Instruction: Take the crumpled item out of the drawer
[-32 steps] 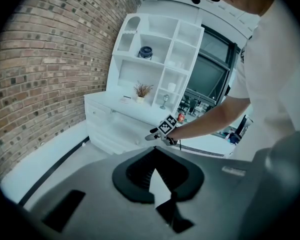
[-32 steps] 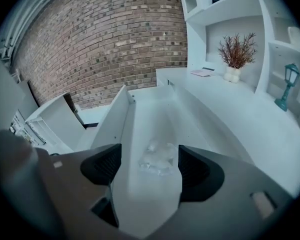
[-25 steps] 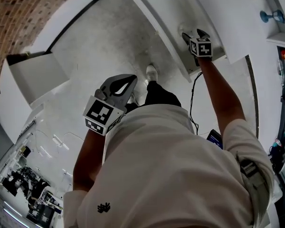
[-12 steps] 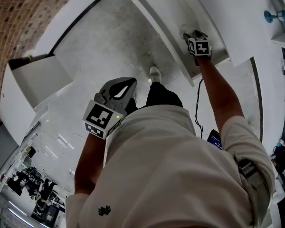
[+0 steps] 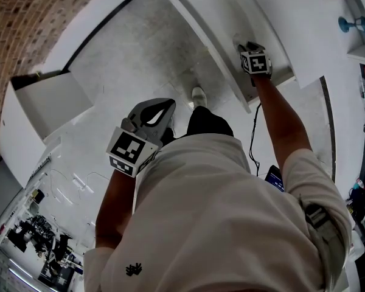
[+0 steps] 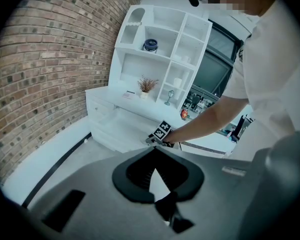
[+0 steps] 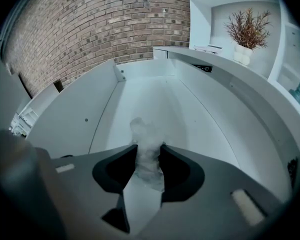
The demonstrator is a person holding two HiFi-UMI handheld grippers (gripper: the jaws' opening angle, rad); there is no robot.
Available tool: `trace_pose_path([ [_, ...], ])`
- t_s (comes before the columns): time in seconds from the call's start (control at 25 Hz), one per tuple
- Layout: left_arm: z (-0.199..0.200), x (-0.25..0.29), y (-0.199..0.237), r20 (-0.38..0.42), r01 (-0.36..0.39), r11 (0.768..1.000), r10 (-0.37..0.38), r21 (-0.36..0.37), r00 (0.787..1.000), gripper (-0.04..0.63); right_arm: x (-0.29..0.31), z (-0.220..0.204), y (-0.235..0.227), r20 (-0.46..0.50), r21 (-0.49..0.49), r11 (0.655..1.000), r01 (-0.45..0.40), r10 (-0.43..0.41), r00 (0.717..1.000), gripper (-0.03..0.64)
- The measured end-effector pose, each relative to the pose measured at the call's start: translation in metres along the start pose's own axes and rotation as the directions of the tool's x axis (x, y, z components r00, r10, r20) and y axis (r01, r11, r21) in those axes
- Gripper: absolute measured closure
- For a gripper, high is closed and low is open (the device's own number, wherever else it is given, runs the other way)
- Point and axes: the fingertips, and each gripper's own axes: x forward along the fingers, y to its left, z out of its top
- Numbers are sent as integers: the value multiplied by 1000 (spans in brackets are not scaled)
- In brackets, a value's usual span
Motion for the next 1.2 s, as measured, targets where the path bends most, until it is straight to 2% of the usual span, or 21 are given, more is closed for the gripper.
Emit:
trace_pose_path([
  [0.56, 0, -29, -5, 50, 49, 997, -51, 53, 997, 589, -49, 18, 9, 48, -8, 999, 39, -39, 998, 476],
  [1.2, -13, -90, -19, 125, 123, 981, -142, 148, 982, 589, -163, 34, 31, 156, 26, 987, 161, -163, 974, 482],
])
